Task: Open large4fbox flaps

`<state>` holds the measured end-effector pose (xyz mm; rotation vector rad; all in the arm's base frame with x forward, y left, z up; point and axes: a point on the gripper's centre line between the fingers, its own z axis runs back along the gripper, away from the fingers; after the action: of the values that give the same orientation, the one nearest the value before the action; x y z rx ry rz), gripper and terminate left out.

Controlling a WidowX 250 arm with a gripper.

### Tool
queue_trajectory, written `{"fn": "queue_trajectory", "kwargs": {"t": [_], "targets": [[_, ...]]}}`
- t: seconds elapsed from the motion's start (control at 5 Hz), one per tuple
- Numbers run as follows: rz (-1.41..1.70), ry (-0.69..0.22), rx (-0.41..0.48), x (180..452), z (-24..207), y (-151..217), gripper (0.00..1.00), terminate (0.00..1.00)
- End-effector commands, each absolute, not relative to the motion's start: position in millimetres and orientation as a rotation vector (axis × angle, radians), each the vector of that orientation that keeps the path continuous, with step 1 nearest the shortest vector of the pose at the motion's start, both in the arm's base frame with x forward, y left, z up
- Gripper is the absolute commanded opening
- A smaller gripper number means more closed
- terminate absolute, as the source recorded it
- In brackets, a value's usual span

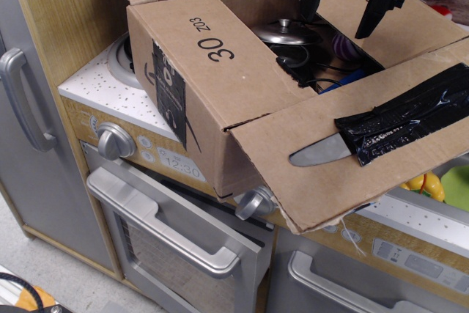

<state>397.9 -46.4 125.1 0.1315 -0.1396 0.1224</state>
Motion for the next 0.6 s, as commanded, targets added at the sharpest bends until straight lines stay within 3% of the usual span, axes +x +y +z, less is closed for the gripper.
{"fn": "queue_trajectory", "kwargs": {"t": [0.0, 0.4], "targets": [[0.122, -0.140, 0.131, 397.9, 125.1, -46.4, 1.00, 0.00], [0.110, -0.041, 0.088, 388.8, 124.5, -40.6, 1.00, 0.00]]}}
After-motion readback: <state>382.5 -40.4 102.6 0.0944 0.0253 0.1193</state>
